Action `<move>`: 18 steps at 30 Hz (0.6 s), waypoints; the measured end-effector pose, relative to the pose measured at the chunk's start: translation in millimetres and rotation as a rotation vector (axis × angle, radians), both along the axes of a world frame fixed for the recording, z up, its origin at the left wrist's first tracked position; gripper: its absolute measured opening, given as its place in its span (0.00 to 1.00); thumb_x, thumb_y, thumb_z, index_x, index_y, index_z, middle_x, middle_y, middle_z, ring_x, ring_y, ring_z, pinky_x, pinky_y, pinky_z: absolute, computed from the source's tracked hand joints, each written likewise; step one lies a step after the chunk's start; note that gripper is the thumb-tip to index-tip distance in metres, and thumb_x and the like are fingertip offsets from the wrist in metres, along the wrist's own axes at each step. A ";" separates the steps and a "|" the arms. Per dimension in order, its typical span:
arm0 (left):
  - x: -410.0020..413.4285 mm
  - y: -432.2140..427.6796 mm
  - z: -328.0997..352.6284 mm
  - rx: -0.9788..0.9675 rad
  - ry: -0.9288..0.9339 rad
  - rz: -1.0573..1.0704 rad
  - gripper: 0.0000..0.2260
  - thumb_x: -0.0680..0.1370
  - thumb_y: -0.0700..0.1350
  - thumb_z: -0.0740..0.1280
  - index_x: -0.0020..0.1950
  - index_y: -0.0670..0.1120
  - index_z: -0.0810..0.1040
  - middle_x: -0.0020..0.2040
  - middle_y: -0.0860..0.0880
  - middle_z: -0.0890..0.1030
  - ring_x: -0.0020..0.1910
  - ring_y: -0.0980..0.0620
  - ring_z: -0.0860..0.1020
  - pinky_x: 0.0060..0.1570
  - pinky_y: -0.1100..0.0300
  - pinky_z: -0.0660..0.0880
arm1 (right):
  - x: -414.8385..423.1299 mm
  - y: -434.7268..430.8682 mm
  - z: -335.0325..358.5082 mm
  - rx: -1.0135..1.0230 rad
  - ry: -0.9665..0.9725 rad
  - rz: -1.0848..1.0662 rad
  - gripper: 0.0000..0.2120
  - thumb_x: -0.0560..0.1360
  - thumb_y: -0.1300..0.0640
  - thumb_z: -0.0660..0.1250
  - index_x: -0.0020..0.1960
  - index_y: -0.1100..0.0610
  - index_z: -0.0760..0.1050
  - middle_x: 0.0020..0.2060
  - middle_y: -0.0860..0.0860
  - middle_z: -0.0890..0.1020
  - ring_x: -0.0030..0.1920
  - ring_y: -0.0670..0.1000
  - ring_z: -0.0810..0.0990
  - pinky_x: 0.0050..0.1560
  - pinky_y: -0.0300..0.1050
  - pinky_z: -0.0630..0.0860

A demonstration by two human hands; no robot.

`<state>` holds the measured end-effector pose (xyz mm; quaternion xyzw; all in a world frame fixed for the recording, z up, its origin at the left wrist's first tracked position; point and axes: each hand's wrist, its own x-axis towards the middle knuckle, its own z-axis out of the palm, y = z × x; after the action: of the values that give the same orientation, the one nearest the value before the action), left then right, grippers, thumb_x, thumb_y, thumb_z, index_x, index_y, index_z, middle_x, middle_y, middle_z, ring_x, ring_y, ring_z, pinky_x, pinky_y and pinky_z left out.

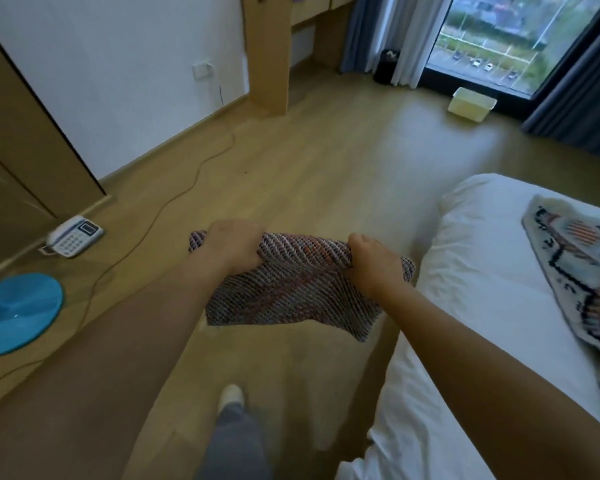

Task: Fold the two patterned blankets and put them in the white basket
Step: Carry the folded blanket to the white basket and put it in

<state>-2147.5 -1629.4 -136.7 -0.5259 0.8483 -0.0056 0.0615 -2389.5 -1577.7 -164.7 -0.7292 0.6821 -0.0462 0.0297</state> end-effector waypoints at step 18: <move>-166.7 -403.2 14.2 0.057 -0.051 -0.354 0.12 0.74 0.53 0.66 0.45 0.47 0.65 0.47 0.45 0.78 0.41 0.45 0.73 0.37 0.55 0.68 | -124.9 -316.5 5.2 -0.028 -0.017 -0.372 0.11 0.73 0.55 0.64 0.41 0.54 0.61 0.40 0.53 0.75 0.36 0.52 0.67 0.34 0.45 0.62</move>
<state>-2314.3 -2032.5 -122.6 -0.3662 0.9256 -0.0054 0.0960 -2514.4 -1894.2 -159.6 -0.5906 0.8040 -0.0666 0.0163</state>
